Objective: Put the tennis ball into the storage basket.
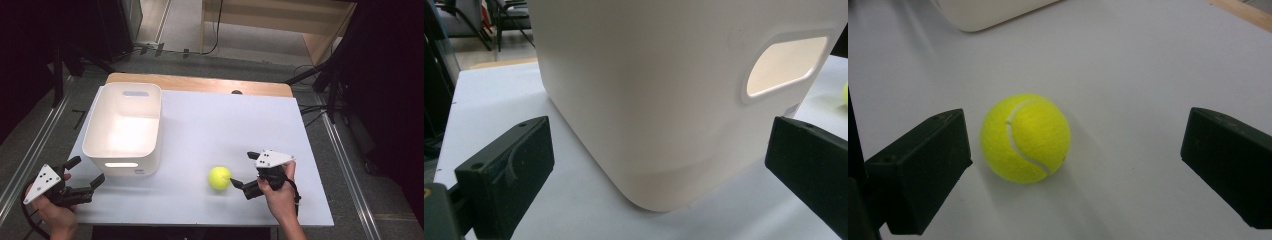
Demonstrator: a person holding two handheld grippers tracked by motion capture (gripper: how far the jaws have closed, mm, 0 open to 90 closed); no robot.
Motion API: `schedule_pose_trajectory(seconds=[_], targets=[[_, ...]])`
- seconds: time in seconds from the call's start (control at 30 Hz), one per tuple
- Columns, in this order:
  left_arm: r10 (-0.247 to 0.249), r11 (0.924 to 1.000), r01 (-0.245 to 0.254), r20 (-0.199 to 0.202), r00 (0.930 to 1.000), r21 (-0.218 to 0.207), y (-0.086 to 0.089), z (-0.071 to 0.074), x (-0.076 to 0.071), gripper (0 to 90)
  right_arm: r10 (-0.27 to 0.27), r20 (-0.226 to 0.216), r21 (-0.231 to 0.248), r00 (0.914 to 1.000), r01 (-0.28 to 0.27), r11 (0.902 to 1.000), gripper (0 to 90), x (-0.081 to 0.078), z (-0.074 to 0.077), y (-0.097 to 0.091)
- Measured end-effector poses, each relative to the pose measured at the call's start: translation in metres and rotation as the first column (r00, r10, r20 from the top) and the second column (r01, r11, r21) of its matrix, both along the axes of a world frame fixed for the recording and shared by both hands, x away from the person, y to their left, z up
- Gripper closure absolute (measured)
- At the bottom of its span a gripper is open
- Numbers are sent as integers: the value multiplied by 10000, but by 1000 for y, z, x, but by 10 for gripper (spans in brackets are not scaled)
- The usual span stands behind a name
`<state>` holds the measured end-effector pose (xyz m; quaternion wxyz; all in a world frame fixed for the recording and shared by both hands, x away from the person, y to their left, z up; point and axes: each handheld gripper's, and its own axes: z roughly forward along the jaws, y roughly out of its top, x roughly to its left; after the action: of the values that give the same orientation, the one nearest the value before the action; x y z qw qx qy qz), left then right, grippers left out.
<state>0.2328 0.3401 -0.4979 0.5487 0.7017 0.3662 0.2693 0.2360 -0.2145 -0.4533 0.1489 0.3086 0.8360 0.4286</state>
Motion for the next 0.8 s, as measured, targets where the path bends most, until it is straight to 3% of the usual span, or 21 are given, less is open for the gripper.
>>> schedule_pose_trajectory(seconds=[0.27, 0.6, 0.8], targets=[[-5, 10000, 5, 4, 10000, 6, 0, 0, 0, 0, 302, -388, -288, 9988, -313, 9991, 0, 5, -3, 10], [19, 10000, -19, -39, 10000, 42, 0, 0, 0, 0, 653, -452, -660, 9968, -682, 9955, 27, 10, -6, 22], [21, 10000, -21, -34, 10000, 35, 0, 0, 0, 0, 872, -762, -826, 9933, -935, 9922, 27, 12, -10, 30]])
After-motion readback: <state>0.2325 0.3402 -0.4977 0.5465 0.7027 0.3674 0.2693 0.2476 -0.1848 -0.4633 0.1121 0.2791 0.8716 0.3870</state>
